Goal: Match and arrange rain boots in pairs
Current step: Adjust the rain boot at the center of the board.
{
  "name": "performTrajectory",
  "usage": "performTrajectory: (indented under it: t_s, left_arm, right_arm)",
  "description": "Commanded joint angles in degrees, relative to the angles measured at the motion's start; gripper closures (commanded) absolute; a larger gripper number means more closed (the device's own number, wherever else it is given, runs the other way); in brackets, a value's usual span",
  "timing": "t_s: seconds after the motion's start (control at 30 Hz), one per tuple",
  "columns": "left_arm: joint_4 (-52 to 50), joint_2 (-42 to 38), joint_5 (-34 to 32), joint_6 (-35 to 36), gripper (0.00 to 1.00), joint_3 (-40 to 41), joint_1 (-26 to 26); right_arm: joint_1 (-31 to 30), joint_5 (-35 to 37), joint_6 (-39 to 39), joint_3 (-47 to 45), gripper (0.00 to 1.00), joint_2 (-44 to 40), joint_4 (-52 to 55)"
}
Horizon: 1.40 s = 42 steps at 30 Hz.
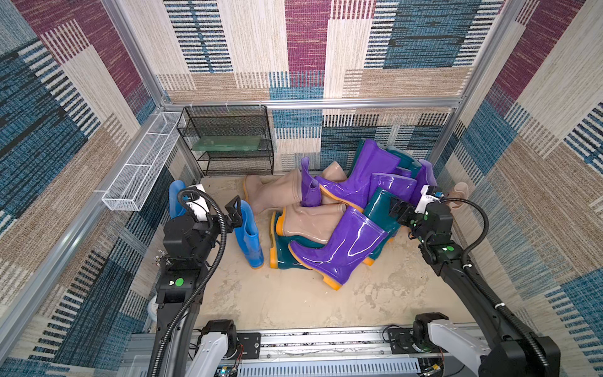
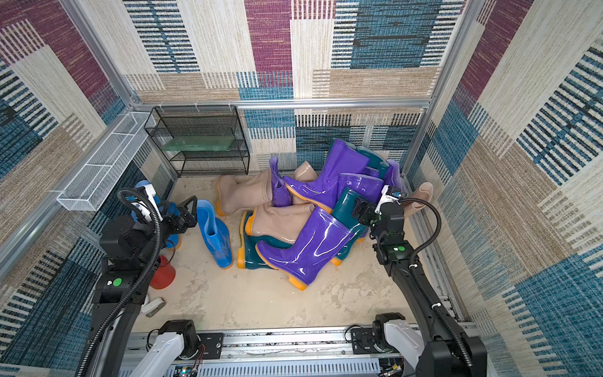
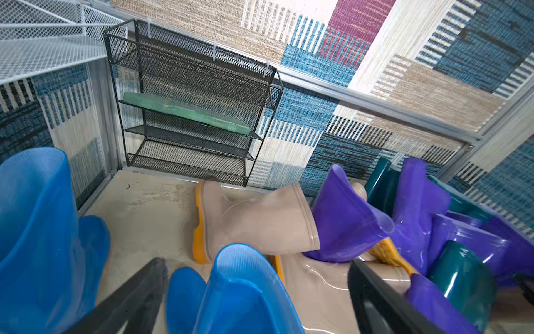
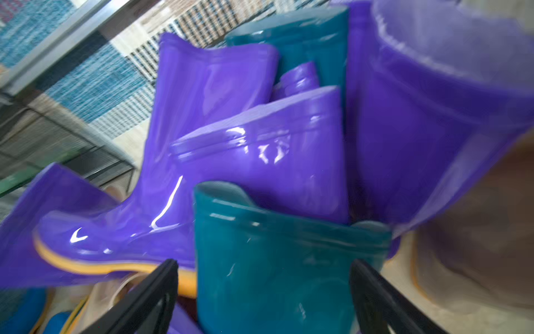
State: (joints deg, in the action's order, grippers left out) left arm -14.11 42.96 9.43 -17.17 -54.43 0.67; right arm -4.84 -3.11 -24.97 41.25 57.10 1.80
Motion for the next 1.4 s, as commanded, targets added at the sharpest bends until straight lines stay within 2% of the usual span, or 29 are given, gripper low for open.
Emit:
performTrajectory:
  t_s: [0.0, 0.07, 0.1, 0.17, 0.23, 0.3, 0.43, 0.57, 0.63, 0.7, 0.83, 0.93, 1.07, 1.17, 1.23, 1.37]
  left_arm:
    - [-4.72, 1.79, 3.38, -3.9, 0.0, -3.5, 0.21]
    - [-8.04, 2.76, 2.15, -2.33, 0.0, -6.03, 0.3]
    - [-10.49, 3.54, -0.58, -1.62, 0.0, -7.87, 0.3]
    - [-18.83, 6.92, -9.21, -0.06, 0.09, -14.03, 0.3]
    - [-26.69, 11.49, -20.01, 0.74, 0.1, -20.83, 0.3]
    - [-30.53, 15.27, -26.31, 2.46, 0.08, -24.67, 0.6]
    - [-34.32, 20.46, -33.01, 5.36, 0.08, -26.96, 3.6]
    - [-33.48, 22.7, -32.07, 3.86, 0.09, -23.64, 8.64]
    - [-31.22, 23.52, -31.77, 4.84, 0.08, -21.76, 9.75]
    - [-28.9, 24.69, -28.71, 6.12, 0.08, -20.12, 10.7]
    - [-26.14, 27.41, -29.47, 6.68, 0.08, -18.42, 12.82]
    - [-21.91, 28.22, -28.42, 6.08, 0.12, -17.28, 14.51]
    - [-18.97, 30.41, -28.64, 8.49, 0.24, -17.64, 14.61]
    - [-17.97, 32.45, -27.89, 9.57, 0.37, -17.85, 15.08]
    - [-16.73, 33.2, -26.63, 9.68, 0.51, -17.78, 15.28]
    - [-17.6, 35.78, -23.68, 11.12, 0.97, -20.5, 15.29]
  right_arm:
    - [-1.43, -6.75, -0.83, 1.67, 0.0, -1.44, 0.07]
    - [-3.66, -4.53, 0.09, 3.85, 0.0, -1.85, 2.76]
    - [-5.35, -3.6, 0.67, 4.64, 0.0, -2.03, 3.59]
    - [-9.02, -1.14, 1.75, 5.9, 0.01, -2.17, 4.61]
    - [-13.6, 2.36, 2.96, 7.04, 0.01, -2.0, 5.23]
    - [-17.36, 4.5, 4.05, 7.76, 0.0, -1.59, 4.69]
    - [-22.19, 5.65, 4.5, 9.48, 0.02, 0.39, 4.34]
    - [-24.79, 5.22, 4.38, 9.44, 0.05, 2.04, 2.89]
    - [-25.7, 4.67, 4.68, 9.3, 0.05, 2.85, 2.25]
    - [-26.16, 4.61, 5.09, 9.66, 0.05, 3.69, 2.45]
    - [-26.3, 4.89, 5.18, 9.49, 0.05, 4.26, 2.44]
    - [-26.26, 4.75, 5.54, 8.75, 0.05, 4.75, 0.86]
    - [-26.21, 4.35, 6.08, 9.6, 0.05, 6.31, 1.9]
    - [-26.25, 4.89, 6.32, 10.95, 0.05, 6.98, 3.78]
    - [-26.24, 5.29, 6.56, 11.06, 0.05, 6.8, 3.91]
    - [-26.27, 5.67, 6.66, 11.1, 0.05, 6.1, 4.33]
